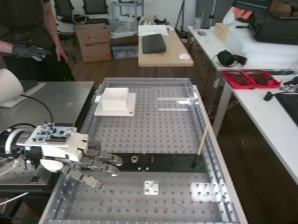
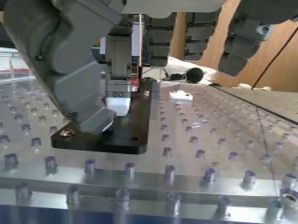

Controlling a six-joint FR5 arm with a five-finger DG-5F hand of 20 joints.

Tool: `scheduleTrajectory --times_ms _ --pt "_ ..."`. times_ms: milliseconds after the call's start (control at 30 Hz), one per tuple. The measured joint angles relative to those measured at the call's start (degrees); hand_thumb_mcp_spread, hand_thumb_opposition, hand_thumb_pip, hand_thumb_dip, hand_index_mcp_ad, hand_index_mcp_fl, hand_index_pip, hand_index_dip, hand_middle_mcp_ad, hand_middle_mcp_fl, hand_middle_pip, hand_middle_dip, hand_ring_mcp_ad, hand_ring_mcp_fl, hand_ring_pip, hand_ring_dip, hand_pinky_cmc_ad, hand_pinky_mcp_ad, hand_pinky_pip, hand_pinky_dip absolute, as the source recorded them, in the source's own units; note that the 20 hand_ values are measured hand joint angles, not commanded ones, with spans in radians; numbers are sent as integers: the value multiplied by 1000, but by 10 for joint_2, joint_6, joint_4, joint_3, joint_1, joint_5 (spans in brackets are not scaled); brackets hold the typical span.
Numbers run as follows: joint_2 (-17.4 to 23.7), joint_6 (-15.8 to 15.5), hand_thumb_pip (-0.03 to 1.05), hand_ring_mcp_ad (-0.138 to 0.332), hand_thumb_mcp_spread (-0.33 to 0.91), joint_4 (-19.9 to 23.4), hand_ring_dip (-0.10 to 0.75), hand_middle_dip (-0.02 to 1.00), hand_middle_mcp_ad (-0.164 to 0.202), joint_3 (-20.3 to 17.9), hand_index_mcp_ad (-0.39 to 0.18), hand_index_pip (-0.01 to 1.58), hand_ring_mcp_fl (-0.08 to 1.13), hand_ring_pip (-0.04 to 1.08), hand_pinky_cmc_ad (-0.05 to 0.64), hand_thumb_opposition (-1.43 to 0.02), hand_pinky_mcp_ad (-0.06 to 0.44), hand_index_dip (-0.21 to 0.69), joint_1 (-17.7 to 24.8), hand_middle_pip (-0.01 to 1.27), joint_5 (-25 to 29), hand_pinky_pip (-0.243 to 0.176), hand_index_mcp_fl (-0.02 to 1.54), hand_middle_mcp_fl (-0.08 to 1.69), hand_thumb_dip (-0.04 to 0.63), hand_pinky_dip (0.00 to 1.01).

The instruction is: Grab the smaller nut and place it in the white container

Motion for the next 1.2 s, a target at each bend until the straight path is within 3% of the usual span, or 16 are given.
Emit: scheduleTrajectory --times_ms 1200 --pt "-9 1 759 143 380 5 99 236 63 7 -154 1553 -3 63 394 -836 293 173 -1 129 -1 -75 117 0 223 178"
